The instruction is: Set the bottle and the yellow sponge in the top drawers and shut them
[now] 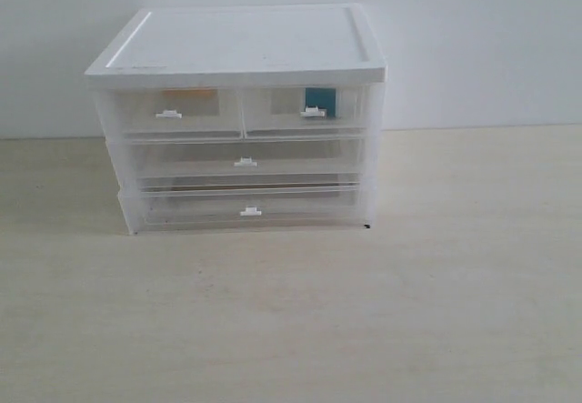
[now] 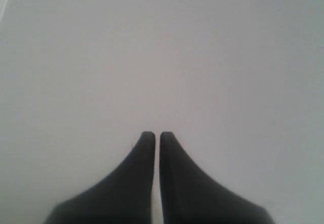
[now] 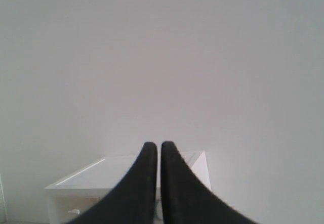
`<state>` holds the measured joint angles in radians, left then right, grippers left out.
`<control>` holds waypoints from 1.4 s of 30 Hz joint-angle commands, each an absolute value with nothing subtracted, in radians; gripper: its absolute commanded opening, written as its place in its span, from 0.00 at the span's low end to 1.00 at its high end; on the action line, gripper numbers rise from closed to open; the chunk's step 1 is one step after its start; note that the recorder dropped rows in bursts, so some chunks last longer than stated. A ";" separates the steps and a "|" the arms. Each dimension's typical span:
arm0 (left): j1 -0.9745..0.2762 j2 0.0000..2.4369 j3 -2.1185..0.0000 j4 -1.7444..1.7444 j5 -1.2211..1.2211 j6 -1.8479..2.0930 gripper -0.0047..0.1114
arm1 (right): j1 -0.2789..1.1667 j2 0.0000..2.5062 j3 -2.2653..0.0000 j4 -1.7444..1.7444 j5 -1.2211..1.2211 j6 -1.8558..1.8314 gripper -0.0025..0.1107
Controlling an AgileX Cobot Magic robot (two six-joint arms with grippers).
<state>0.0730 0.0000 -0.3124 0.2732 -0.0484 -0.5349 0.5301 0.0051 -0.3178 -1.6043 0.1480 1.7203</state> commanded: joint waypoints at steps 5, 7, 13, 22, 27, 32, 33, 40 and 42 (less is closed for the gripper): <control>0.143 0.000 -0.156 0.000 0.129 0.045 0.07 | 0.529 0.000 -0.317 -1.602 0.147 1.721 0.02; 0.163 0.000 -0.100 0.038 0.129 0.011 0.07 | 0.529 0.000 -0.317 -1.602 0.147 1.721 0.02; 0.188 0.000 0.000 0.064 0.248 -0.009 0.07 | 0.529 0.000 -0.317 -1.602 0.147 1.719 0.02; 0.188 0.000 0.000 0.064 0.291 -0.008 0.07 | 0.529 0.000 -0.317 -1.602 0.147 1.721 0.02; 0.188 0.000 0.000 0.064 0.291 -0.008 0.07 | 0.529 0.000 -0.317 -1.602 0.147 1.721 0.02; 0.188 0.000 0.000 0.064 0.291 -0.008 0.07 | 0.529 0.000 -0.317 -1.602 0.147 1.723 0.02; 0.188 0.000 0.000 0.064 0.291 -0.008 0.07 | 0.529 0.000 -0.317 -1.602 0.147 1.723 0.02; 0.188 0.000 0.000 0.064 0.291 -0.008 0.07 | 0.529 0.000 -0.317 -1.602 0.147 1.721 0.02; 0.188 0.000 0.000 0.064 0.291 -0.008 0.07 | 0.529 0.000 -0.317 -1.602 0.147 1.721 0.02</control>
<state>0.1870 0.0016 -0.0030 0.0594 0.2951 0.0000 0.5301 0.0051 -0.3178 -1.6043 0.1463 1.7240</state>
